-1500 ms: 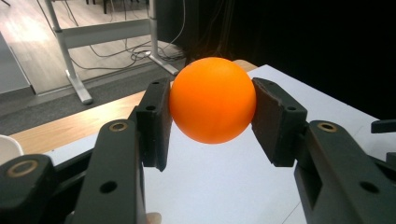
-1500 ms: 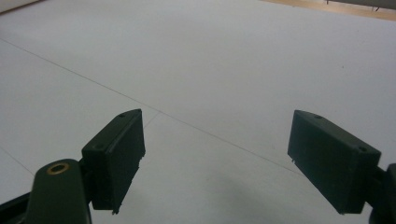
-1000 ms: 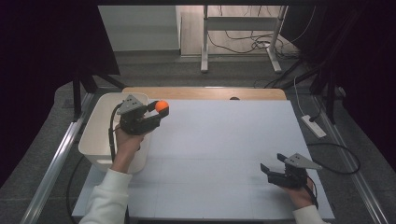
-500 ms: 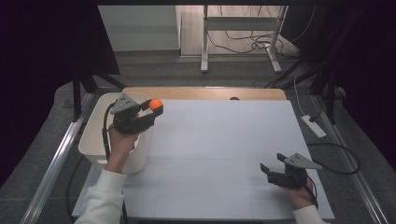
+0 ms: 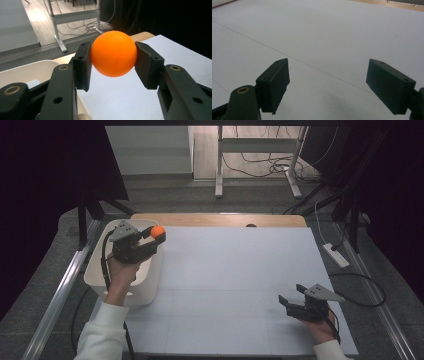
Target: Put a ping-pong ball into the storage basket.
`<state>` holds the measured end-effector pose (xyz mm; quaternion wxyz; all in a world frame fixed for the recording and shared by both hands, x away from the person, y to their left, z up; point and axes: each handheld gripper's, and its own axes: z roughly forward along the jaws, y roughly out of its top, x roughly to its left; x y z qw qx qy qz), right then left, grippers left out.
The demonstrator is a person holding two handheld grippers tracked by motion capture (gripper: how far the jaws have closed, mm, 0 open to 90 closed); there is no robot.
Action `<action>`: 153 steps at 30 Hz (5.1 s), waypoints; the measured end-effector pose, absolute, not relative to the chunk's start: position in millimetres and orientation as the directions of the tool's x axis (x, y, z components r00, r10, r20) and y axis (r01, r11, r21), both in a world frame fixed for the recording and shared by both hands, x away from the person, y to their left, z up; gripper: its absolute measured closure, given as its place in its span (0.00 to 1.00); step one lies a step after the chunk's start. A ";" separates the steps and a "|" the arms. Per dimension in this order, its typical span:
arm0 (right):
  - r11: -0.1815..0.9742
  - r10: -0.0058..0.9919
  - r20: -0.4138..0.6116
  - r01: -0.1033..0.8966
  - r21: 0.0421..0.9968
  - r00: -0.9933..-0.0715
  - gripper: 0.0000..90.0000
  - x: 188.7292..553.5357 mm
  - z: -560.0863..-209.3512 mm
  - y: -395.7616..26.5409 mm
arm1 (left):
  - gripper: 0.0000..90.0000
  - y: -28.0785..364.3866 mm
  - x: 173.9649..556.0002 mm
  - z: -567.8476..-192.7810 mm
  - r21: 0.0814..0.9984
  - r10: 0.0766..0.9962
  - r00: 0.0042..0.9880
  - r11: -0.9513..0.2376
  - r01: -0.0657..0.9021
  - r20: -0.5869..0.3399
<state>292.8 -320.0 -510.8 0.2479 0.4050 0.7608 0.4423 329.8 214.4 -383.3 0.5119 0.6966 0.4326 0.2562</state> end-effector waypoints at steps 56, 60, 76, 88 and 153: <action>0.283 0.833 -0.020 0.395 0.874 -0.552 0.21 295.1 -510.5 -318.6 | 0.55 261.1 341.1 -396.3 0.806 0.936 0.350 -0.174 0.565 -0.043; 0.283 0.833 -0.019 0.396 0.874 -0.553 0.21 295.0 -510.5 -318.5 | 0.51 262.0 338.9 -394.0 0.819 0.943 0.329 -0.159 0.552 -0.038; 0.281 0.820 -0.008 0.390 0.877 -0.572 0.21 295.6 -509.3 -315.1 | 0.20 259.7 307.9 -377.0 0.907 0.890 0.438 -0.076 0.415 -0.126; 0.285 0.816 -0.012 0.385 0.878 -0.577 0.20 293.1 -508.5 -315.4 | 0.21 245.6 286.8 -379.6 0.926 0.828 0.541 -0.077 0.370 -0.148; 0.306 0.773 0.000 0.372 0.877 -0.634 0.20 279.8 -509.5 -313.1 | 0.21 158.0 239.6 -507.2 0.869 0.662 0.742 -0.300 0.393 -0.108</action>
